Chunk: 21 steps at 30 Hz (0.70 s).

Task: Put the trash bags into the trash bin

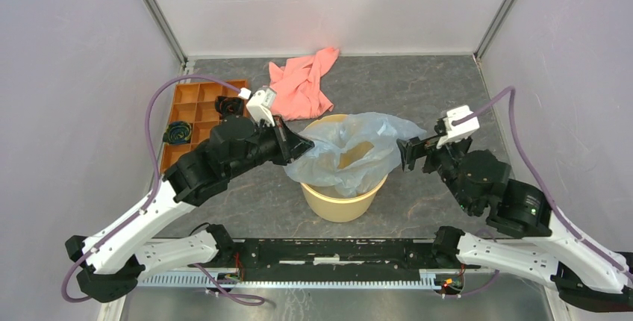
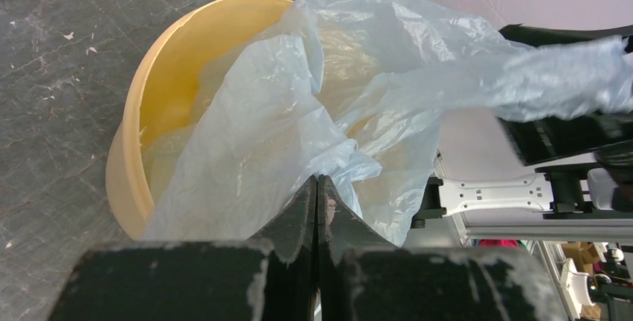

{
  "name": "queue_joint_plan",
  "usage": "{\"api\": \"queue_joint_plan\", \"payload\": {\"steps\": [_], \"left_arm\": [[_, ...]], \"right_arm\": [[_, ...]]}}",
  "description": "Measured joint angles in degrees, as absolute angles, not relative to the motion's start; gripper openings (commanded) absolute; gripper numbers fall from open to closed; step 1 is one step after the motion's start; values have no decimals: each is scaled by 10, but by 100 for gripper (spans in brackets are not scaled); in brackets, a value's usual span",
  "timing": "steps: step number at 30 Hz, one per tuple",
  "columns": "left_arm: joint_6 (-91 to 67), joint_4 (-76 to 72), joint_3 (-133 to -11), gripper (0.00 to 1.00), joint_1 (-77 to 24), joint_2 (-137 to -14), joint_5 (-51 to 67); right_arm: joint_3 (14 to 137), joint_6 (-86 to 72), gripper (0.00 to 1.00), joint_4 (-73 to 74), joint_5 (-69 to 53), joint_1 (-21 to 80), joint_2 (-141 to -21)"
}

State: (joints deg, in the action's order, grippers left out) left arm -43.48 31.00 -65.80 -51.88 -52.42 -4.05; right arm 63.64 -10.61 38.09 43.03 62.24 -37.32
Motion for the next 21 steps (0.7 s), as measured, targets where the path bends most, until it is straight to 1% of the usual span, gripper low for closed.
{"api": "queue_joint_plan", "payload": {"steps": [1,3,4,6,8,10,11,12,13,16,19,21], "left_arm": [[-435,310,-658,2,-519,-524,-41],[-437,311,-656,2,-519,-519,-42],[-437,312,-655,2,-519,-516,-43],[-438,312,-651,2,-519,-507,-44],[-439,311,-643,2,-519,-493,-44],[-441,310,-633,2,-519,-481,-44],[-441,309,-628,2,-519,-476,-43],[-442,309,-625,2,-519,-473,-43],[-442,308,-621,2,-519,-469,-43],[-443,304,-610,2,-519,-458,-43],[-443,294,-596,2,-519,-442,-41],[-443,289,-589,2,-519,-435,-40]], "right_arm": [[625,-103,94,377,432,622,-372],[605,-95,90,370,432,622,-376],[597,-91,86,366,427,622,-383],[586,-84,73,351,396,622,-398],[582,-77,61,328,340,622,-419],[580,-79,52,294,277,622,-440],[575,-89,46,262,224,622,-460],[575,-90,40,260,221,622,-461],[573,-100,29,248,193,622,-473],[573,-136,11,225,136,622,-512],[577,-165,3,233,118,622,-564],[591,-172,2,260,127,619,-607]]}}
